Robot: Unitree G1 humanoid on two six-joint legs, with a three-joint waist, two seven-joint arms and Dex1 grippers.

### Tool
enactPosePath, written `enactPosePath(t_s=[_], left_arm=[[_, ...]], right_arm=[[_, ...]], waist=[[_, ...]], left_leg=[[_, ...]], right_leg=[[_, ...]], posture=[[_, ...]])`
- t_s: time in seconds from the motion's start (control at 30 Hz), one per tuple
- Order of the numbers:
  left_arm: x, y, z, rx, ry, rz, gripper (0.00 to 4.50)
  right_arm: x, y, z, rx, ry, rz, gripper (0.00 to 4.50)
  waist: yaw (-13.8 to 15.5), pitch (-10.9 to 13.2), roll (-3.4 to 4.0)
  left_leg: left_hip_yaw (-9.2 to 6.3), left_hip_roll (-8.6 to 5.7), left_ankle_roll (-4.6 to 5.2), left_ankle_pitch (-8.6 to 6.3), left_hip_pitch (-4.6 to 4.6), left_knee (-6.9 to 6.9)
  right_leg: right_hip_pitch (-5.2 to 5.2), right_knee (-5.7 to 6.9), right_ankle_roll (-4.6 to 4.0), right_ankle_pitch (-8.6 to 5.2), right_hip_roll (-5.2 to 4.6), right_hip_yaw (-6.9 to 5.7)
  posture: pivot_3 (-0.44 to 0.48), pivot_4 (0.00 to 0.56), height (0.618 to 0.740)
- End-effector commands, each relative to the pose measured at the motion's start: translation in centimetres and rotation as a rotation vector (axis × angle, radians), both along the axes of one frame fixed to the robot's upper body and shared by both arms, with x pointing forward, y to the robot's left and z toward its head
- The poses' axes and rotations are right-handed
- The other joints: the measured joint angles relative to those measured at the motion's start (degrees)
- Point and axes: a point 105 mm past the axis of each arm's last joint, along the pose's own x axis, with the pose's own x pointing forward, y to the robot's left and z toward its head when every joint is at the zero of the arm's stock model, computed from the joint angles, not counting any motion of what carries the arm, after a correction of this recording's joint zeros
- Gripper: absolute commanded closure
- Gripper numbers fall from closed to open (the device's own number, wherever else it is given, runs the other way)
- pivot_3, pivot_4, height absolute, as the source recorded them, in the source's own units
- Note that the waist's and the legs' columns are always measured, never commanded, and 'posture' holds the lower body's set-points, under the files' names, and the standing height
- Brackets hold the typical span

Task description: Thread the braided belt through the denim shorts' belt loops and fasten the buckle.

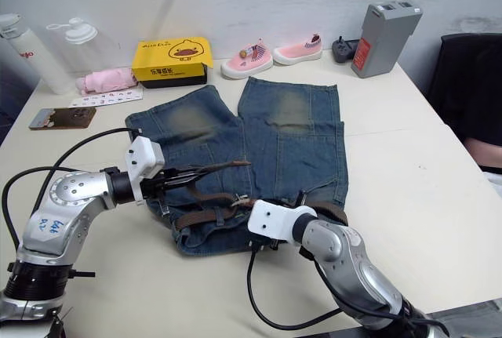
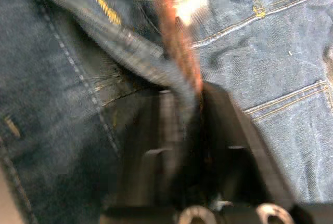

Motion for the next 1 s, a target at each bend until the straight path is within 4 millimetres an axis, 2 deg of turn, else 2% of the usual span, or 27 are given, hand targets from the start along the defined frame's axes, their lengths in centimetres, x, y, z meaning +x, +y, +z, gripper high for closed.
enactPosePath(t_s=[0.03,0.17,0.73,1.0], left_arm=[[0.0,0.5,-0.6,0.08,-0.025,-0.006,4.5],[0.2,0.7,-1.1,0.113,-0.03,-0.016,4.5],[0.4,2.1,-1.5,0.225,-0.01,-0.037,4.5],[0.4,0.7,-1.3,0.257,-0.067,-0.102,4.5]], right_arm=[[0.5,0.3,1.7,0.008,-0.084,-0.001,4.47],[0.7,0.7,2.3,0.005,-0.119,-0.001,4.47],[0.7,0.5,1.9,-0.003,-0.109,-0.014,4.47],[0.6,1.1,2.4,-0.007,-0.136,0.023,4.47]], waist=[[-0.05,0.01,0.02],[-0.07,0.03,0.05],[-0.08,0.03,0.05],[-0.04,0.03,0.05]], left_leg=[[0.0,0.0,0.0,0.0,0.0,0.0],[0.0,0.01,0.01,0.01,0.0,-0.02],[-0.01,-0.01,0.09,0.04,-0.01,0.0],[-0.01,-0.03,0.13,0.05,-0.02,0.0]], right_leg=[[0.0,0.0,0.0,0.0,0.0,0.01],[-0.03,0.01,0.0,0.0,0.02,0.0],[-0.04,0.06,-0.01,0.01,0.01,0.01],[-0.05,0.08,-0.02,0.01,0.02,0.02]], posture=[[0.0,0.15,0.712],[0.0,0.15,0.712],[0.0,0.15,0.712],[0.0,0.15,0.712]])
